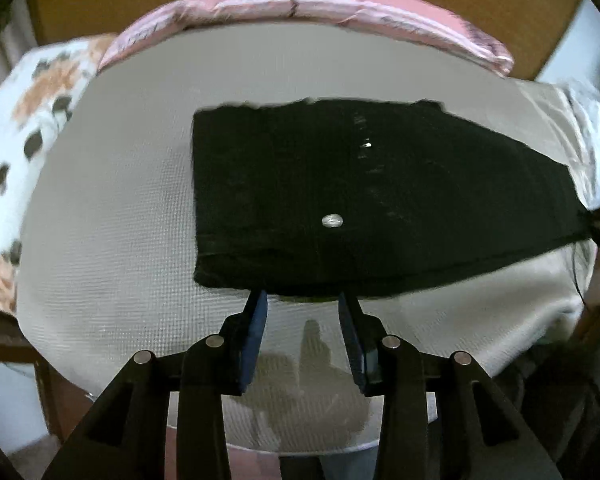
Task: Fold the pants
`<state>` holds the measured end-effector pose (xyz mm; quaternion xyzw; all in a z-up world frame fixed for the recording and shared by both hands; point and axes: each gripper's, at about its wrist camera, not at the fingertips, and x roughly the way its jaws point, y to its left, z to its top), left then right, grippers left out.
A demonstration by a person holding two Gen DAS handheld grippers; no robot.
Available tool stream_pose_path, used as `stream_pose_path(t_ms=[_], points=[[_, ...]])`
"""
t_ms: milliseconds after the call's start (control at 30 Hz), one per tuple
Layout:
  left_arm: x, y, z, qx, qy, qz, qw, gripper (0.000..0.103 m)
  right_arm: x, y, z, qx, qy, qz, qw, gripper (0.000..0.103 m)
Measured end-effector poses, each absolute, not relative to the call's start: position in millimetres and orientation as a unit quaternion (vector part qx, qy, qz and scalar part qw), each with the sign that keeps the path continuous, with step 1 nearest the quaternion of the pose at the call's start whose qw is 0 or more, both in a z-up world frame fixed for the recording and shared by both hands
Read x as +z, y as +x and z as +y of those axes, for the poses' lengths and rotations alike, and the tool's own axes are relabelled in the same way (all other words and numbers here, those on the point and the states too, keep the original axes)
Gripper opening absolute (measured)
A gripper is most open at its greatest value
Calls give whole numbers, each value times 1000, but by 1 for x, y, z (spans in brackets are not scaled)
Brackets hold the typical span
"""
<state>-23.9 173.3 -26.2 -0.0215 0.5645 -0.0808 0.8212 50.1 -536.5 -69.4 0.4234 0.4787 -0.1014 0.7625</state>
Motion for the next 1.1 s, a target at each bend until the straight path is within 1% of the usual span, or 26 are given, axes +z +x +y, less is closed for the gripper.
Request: stream_pose_path(t_ms=[67,167,233,300,467,600,700,767,900,1100], points=[[-9,-26,155,-105,-12,538,836,39,-69,48,-543,-99,433,469,763,15],[10,-15,114,-159,-2,494,855,43,-67,43,-555,-96,451,455,762,15],[14,-5,84,-203,2,482,852,47,-67,44,-560,-89,461,451,759,15],[13,10,41,-253,20,469,846,47,-67,42,-563,-91,467,451,755,15],[3,37,-52,-351,52,466,811,47,-62,48,-566,-89,454,458,759,15],[-13,36,-121,-414,100,475,770,48,-60,52,-573,-92,457,462,755,15],[-29,29,-162,-439,149,487,741,48,-58,52,-576,-83,467,458,752,8],[-36,25,-177,-451,168,489,727,48,-52,53,-575,-78,467,452,756,6],[-41,26,-197,-453,177,497,719,48,-39,56,-577,-66,484,432,758,5],[-53,37,-216,-409,196,508,732,48,-21,64,-573,-52,473,421,772,5]])
